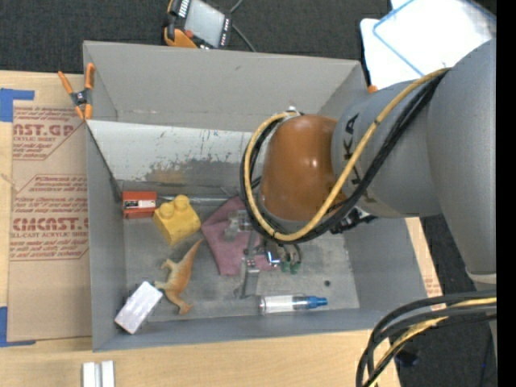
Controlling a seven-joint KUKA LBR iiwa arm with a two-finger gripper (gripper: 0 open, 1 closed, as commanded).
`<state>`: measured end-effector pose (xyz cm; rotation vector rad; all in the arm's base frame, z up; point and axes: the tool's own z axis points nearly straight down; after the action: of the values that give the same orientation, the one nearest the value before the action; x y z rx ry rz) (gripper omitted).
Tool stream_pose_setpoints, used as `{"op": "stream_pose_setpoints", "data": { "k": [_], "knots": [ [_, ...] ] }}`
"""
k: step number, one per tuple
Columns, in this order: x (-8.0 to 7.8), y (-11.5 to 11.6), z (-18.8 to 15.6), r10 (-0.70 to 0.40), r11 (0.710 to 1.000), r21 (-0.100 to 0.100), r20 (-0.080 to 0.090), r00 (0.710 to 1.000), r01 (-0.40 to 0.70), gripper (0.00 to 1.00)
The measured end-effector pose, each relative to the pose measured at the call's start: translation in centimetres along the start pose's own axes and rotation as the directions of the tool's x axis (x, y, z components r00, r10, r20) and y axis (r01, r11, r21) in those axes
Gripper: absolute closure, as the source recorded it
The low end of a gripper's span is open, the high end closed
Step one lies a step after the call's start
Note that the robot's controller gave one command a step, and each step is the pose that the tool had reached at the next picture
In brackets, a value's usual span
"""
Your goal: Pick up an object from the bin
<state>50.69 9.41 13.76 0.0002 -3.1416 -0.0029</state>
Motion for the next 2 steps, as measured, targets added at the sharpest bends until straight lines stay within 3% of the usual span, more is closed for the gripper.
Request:
{"op": "stream_pose_setpoints", "data": {
  "k": [1, 2],
  "knots": [
    [0.00, 0.00, 0.00, 0.000, 1.000, 0.000, 0.000, 1.000, 0.000, 1.00],
    [0.00, 0.00, 0.00, 0.000, 1.000, 0.000, 0.000, 1.000, 0.000, 1.00]
  ]
}}
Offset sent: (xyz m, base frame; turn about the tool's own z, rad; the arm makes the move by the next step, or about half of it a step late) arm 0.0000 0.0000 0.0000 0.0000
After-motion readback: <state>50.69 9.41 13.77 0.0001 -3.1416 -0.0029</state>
